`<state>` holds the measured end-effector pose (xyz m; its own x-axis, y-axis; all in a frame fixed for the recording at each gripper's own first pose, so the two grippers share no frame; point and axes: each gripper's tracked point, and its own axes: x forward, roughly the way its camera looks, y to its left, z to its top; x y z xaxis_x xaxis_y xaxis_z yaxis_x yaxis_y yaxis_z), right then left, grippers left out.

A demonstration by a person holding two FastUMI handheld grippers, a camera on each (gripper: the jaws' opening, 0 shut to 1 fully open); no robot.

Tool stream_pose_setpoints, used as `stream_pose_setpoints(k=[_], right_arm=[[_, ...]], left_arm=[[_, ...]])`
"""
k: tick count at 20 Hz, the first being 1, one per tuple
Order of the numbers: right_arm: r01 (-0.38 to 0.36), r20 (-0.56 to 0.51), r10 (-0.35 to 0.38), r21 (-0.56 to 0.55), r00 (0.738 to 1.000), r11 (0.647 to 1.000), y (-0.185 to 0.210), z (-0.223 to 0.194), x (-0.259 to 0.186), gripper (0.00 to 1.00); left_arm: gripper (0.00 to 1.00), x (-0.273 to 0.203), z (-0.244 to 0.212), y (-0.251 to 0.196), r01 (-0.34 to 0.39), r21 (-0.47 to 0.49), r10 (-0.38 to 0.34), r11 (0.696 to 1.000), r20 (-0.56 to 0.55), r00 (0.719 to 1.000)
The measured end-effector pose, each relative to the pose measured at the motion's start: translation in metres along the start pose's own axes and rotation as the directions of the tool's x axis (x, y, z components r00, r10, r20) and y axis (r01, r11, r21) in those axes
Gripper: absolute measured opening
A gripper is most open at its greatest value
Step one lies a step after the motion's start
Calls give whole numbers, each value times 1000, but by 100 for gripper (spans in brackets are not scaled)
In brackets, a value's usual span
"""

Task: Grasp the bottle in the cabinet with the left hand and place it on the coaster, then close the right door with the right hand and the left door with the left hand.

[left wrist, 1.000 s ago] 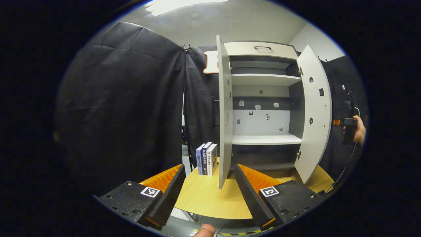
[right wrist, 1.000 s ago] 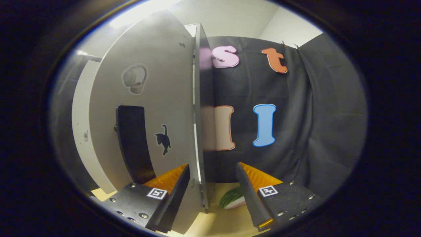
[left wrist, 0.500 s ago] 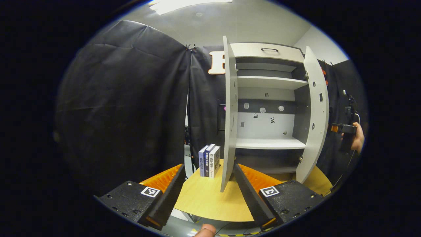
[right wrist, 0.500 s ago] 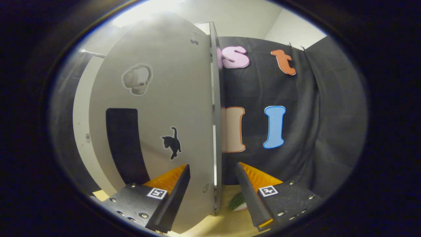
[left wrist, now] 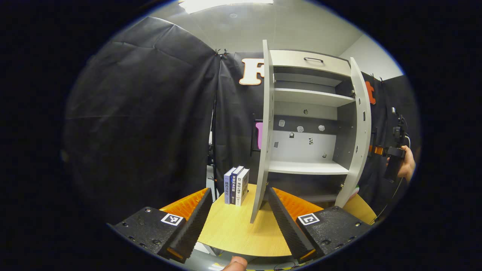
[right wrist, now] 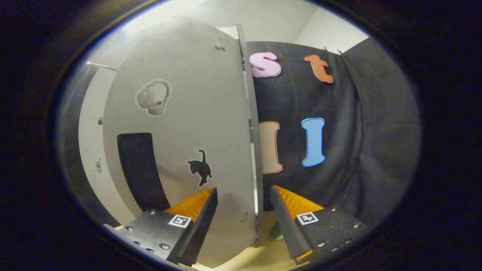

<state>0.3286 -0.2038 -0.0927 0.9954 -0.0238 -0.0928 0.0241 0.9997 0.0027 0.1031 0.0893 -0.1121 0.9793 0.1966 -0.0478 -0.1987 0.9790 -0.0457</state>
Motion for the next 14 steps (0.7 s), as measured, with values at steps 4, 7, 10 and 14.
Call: stream_pose_setpoints(k=[4,7,10,14], right_arm=[[-33,17,31,124,999,992,37,12,3,87],[-26,23,23,149,999,989,50,16,2,100],[8,1,-9,93,1000,996,64,8,2,98],[27,-15,-26,16,1000,1000,78,4,-11,98]], left_arm=[[95,18,0,11,54,18,-54,998,-4,999],[95,35,-2,18,99,15,-99,995,-16,995],[96,56,-1,26,139,21,-138,990,-30,990],[95,76,-4,37,178,28,-177,984,-43,983]])
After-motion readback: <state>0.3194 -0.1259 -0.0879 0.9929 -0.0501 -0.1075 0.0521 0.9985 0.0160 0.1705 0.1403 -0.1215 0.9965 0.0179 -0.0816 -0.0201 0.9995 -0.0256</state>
